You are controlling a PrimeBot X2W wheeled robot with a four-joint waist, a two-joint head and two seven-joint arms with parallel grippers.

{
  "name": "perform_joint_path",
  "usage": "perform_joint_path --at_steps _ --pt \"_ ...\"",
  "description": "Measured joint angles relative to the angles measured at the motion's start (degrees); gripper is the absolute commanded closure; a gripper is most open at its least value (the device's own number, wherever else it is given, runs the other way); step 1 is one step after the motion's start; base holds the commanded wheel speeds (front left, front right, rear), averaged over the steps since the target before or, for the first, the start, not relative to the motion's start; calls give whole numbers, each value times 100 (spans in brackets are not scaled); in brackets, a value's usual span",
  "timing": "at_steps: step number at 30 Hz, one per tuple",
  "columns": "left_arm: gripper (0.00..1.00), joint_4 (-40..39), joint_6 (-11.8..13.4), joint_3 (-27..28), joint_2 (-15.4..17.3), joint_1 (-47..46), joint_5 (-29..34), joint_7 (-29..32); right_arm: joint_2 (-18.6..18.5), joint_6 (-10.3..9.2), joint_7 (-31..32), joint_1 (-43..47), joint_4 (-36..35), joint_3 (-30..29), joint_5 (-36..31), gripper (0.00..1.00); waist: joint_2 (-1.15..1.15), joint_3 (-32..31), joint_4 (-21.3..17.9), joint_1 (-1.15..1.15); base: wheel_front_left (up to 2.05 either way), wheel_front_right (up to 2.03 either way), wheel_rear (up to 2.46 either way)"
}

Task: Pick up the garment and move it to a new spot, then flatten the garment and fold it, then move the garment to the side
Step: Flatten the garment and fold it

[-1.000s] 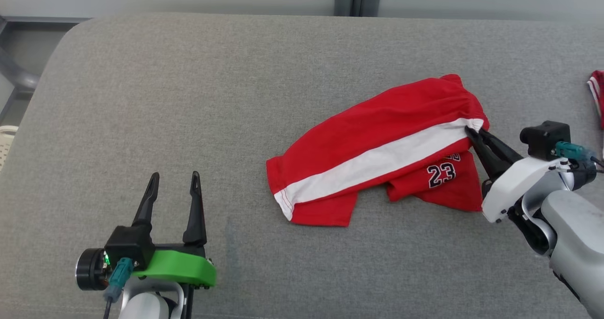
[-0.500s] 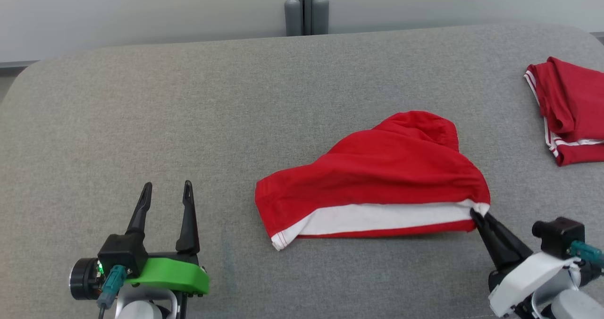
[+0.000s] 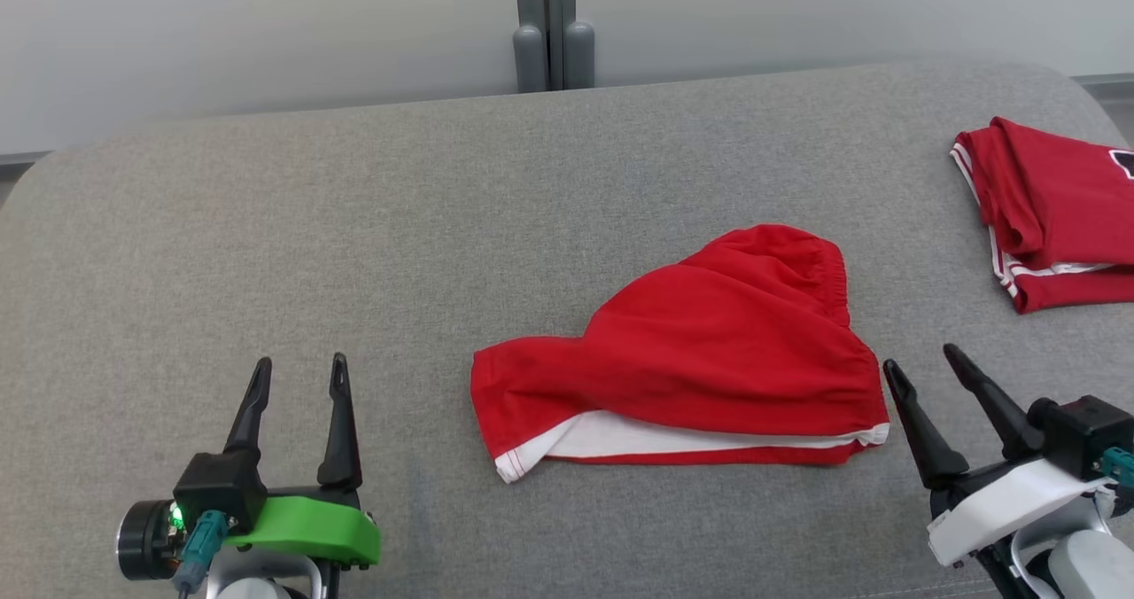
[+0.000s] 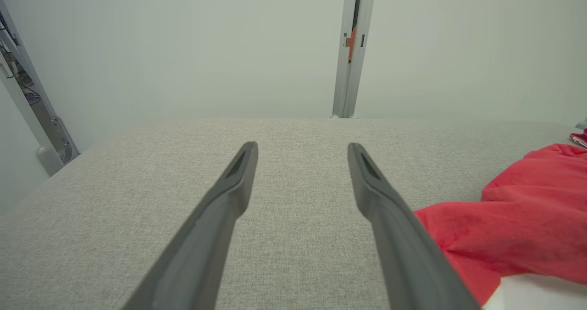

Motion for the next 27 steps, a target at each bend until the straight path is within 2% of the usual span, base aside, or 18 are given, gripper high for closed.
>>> perform_joint_path --at_steps 15,27 --pt "0 -77 -132 264 0 329 122 0 638 0 0 651 -831 -1105 -736 0 0 -369 -196 0 0 0 0" --pt "0 -86 -199 363 1 426 175 0 812 0 0 946 -922 -1112 -810 0 0 -466 -226 0 0 0 0"
